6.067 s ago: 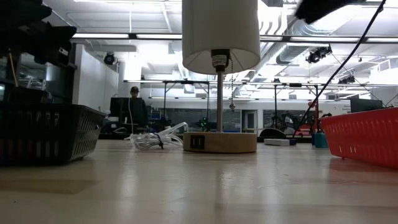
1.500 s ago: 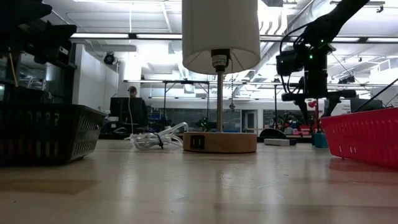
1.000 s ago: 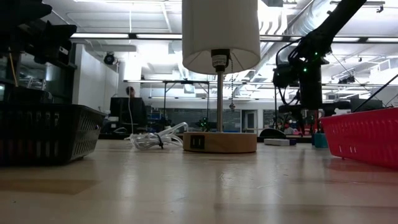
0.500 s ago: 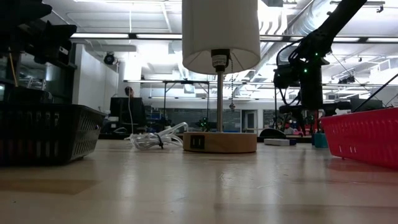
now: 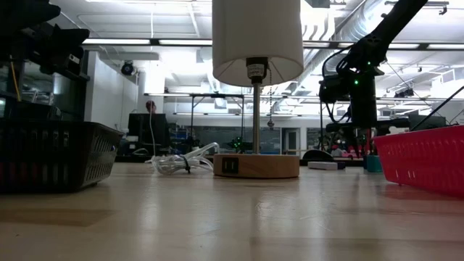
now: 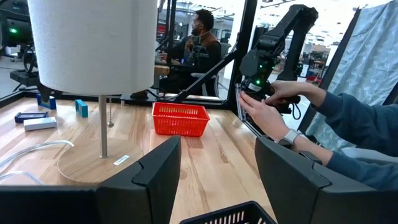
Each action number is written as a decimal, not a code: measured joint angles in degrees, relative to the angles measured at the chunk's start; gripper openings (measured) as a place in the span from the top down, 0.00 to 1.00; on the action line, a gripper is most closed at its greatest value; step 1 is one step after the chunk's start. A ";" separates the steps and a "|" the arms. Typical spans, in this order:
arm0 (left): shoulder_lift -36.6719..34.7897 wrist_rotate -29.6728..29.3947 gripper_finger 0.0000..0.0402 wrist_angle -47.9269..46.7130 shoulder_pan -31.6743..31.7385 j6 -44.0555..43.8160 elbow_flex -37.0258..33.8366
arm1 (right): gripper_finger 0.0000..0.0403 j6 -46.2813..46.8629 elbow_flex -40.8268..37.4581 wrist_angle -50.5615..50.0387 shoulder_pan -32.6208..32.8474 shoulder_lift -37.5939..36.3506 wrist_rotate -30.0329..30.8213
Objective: Pick & Place Office items
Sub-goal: Put the right blue digital clock into the orange bin
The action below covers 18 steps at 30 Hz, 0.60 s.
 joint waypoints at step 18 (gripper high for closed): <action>0.00 0.00 0.50 -0.01 -0.01 0.00 0.00 | 0.74 -0.22 0.00 -0.13 0.04 0.59 0.14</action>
